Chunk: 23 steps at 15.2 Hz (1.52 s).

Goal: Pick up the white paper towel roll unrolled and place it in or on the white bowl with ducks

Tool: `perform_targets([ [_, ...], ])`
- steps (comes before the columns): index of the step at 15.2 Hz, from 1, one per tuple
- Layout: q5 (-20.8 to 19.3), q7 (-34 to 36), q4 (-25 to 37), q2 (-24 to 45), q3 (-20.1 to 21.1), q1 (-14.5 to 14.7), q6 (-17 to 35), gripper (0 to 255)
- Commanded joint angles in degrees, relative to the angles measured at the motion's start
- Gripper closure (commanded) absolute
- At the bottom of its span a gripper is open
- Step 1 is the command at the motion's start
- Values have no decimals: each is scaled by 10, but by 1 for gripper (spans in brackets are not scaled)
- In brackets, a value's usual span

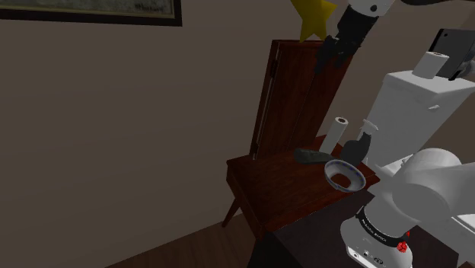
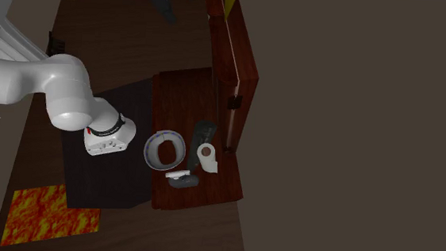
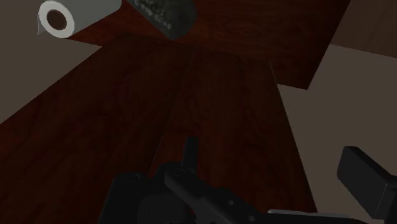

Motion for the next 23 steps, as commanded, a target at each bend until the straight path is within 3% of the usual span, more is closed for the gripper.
perform_targets([
  [1,0,0,0,0,0,0,0,0],
  [13,-63,-127,-164,-50,-143,-43,116,0],
  [23,-128,-243,-230,1,-286,-90,235,0],
])
